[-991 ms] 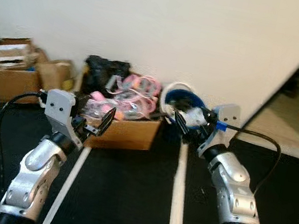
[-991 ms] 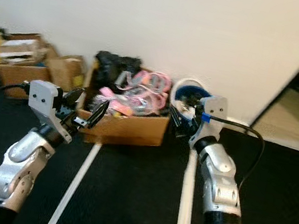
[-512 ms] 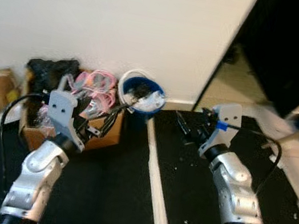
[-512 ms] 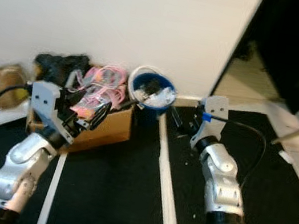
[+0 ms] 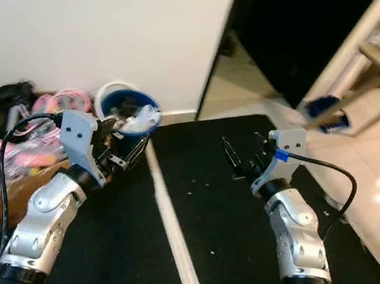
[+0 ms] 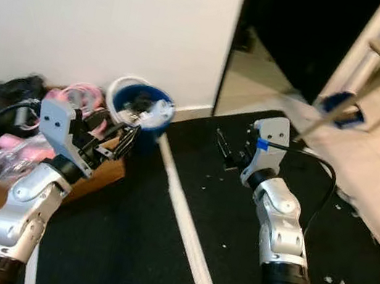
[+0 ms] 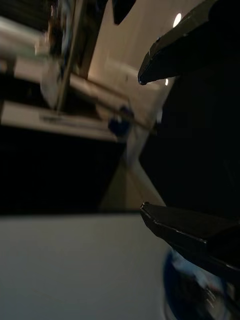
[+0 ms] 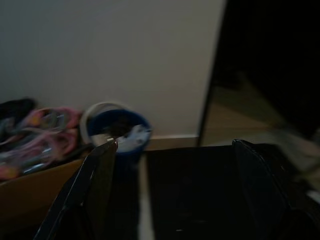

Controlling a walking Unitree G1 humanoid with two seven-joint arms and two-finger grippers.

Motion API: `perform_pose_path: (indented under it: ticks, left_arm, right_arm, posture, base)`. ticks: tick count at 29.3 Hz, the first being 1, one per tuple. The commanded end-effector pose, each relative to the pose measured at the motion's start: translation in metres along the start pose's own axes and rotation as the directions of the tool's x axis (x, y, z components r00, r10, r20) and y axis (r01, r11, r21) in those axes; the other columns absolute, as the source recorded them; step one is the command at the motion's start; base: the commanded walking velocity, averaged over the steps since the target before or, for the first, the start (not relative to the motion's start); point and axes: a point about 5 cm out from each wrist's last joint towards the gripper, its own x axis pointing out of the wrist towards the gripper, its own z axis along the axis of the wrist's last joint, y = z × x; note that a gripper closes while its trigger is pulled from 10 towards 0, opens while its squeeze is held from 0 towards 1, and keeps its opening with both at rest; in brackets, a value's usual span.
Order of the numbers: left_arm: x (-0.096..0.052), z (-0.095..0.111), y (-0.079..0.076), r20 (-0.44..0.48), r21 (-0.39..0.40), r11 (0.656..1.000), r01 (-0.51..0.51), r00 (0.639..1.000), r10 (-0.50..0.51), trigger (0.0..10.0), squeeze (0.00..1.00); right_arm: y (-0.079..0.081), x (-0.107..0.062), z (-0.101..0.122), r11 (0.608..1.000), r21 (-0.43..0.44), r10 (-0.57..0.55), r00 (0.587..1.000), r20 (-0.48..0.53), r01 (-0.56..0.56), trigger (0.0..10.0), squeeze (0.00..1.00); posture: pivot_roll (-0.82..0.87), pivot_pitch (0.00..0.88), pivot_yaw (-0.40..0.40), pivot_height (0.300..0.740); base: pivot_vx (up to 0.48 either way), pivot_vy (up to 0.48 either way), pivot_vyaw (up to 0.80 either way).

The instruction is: Picking trash to rubbish bin

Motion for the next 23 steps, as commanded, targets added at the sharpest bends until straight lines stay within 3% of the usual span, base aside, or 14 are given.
perform_pose_path:
  ticks: [1,23]
  left_arm:
    - [-0.0047,-0.0069,0.0016,-0.026,-0.005,1.0,-0.007,1.0,0.007,10.0,0.0]
    - [-0.0052,-0.0144,0.0074,-0.048,0.015,1.0,-0.006,0.999,0.007,10.0,0.0]
  right_arm:
    - [0.0024,0.0,-0.0039,1.0,0.013,0.0,1.0,-0.008,0.0,10.0,0.0]
    - [0.0021,0.0004,-0.0067,1.0,0.017,-0.003,1.0,-0.012,0.003,10.0,0.0]
  posture:
    - [0.02,0.0,-0.009,0.74]
    - [0.02,0.0,-0.008,0.74]
  base:
    - [0.0,0.0,-0.79]
    - [0.0,0.0,-0.79]
